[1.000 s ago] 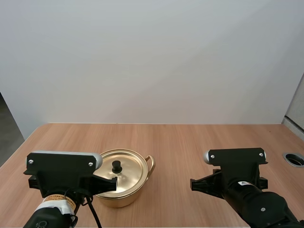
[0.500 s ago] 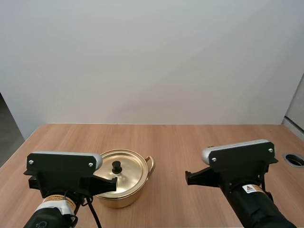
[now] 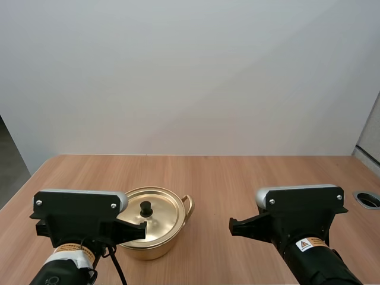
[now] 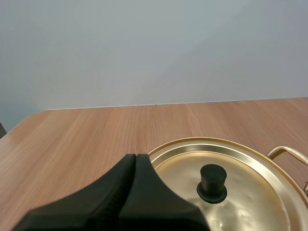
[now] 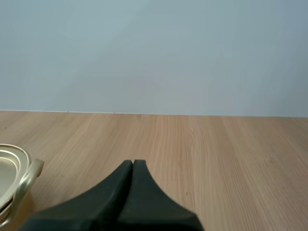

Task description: Open the pot, put the car inside, and close it

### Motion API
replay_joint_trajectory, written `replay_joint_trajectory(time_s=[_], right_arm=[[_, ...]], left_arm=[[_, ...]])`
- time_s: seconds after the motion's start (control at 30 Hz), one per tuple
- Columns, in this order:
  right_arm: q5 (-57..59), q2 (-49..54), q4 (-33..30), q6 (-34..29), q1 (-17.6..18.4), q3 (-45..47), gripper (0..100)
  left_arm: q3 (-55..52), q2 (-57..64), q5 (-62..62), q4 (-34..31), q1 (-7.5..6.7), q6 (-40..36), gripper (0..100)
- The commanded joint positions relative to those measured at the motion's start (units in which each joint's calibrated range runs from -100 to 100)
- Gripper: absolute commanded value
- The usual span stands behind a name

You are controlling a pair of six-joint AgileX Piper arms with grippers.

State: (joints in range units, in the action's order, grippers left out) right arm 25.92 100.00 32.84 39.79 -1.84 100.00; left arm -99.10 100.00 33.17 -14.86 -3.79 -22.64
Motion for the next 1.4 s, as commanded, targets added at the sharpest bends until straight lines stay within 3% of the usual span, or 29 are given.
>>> replay_joint_trajectory(time_s=[0.0,0.13,0.27,0.33,0.73,1.37], right_arm=[[3.0,0.0,-22.3,-19.8,0.0,0.0,0],[5.1,0.0,-23.8,-20.4,0.0,0.0,0],[4.9,0.0,-24.2,-20.4,0.0,0.0,0],[4.9,0.0,-24.6,-20.4,0.0,0.0,0],[4.9,0.0,-24.6,-20.4,0.0,0.0,0],[4.9,0.0,-24.5,-20.4,0.0,0.0,0]], left_arm=[[0.0,0.0,0.0,0.0,-0.02,0.0,0],[-0.9,0.0,-2.9,2.2,-0.02,0.0,0],[-0.9,0.0,-2.5,15.3,-0.02,0.4,0],[-0.9,0.0,-2.5,18.3,-0.02,0.4,0],[-0.9,0.0,-3.6,19.6,-0.02,17.6,0],[-0.9,0.0,-3.8,18.9,-0.02,17.6,0]])
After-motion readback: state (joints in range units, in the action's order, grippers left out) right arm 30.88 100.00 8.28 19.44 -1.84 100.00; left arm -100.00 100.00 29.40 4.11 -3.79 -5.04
